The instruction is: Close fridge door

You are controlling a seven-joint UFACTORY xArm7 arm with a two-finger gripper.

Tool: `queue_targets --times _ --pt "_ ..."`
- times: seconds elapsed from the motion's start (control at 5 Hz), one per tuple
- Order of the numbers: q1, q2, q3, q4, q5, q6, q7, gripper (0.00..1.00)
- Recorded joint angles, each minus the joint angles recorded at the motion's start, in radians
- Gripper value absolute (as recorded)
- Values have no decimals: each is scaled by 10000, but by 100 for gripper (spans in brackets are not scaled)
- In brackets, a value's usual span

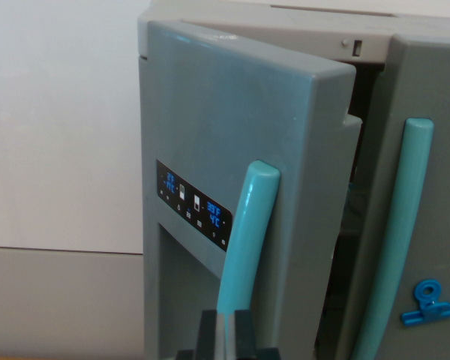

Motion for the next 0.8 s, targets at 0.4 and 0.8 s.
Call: queue_targets --times 0.4,0.8 --pt "0 24 0 0 0 0 0 100" --pt "0 279 0 0 0 0 0 100"
